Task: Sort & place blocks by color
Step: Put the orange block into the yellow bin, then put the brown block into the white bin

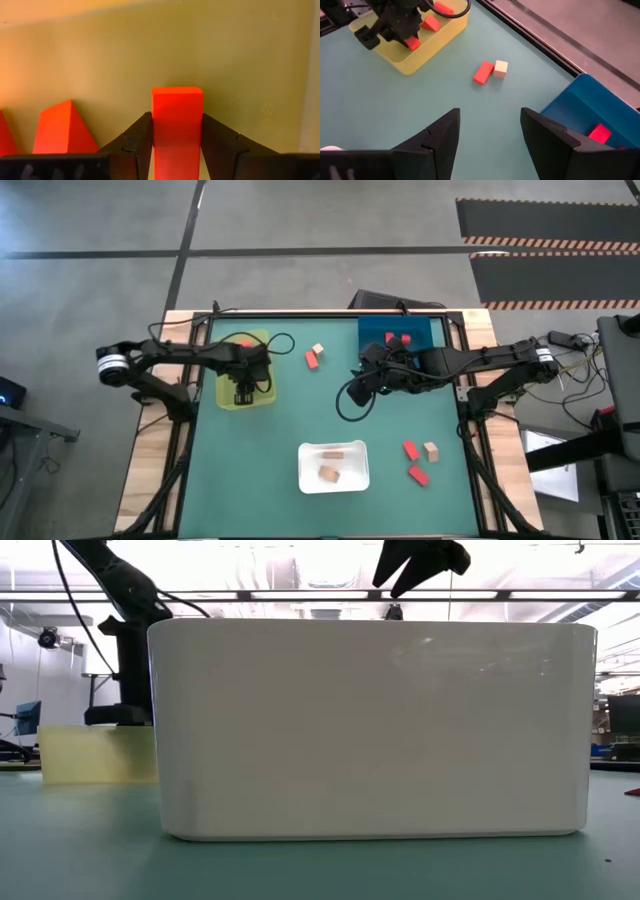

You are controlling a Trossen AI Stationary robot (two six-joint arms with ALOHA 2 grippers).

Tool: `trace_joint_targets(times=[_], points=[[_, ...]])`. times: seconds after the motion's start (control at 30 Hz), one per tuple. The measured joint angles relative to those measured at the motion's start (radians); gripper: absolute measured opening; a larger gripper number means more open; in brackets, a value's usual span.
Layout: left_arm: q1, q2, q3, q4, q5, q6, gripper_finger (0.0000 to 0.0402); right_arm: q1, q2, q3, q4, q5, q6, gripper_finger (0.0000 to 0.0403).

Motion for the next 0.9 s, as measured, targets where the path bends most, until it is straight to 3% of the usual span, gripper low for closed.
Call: trace_joint_targets(times=[0.17,0.43,0.63,0.9], points=[[0.000,0.011,0.008,-0.005,-0.001,0.000,0.0126,0.000,0.000,0.001,0.000,-0.001,0.027,0.0201],[0.000,-0.004,0.007,0.009,-0.013,-0.007,0.0178,0.000,0.000,0.017,-0.002,-0.024,0.148,0.0201],[0.000,-0.035,0.006,0.002,-0.014,-0.007,0.0199,0.000,0.000,0.029,-0.004,-0.173,0.273,0.0201],[0.000,-0.137,0.035,-0.072,-0.016,-0.012,0.0203,0.010,0.000,0.029,-0.089,-0.460,0.475,0.0201]])
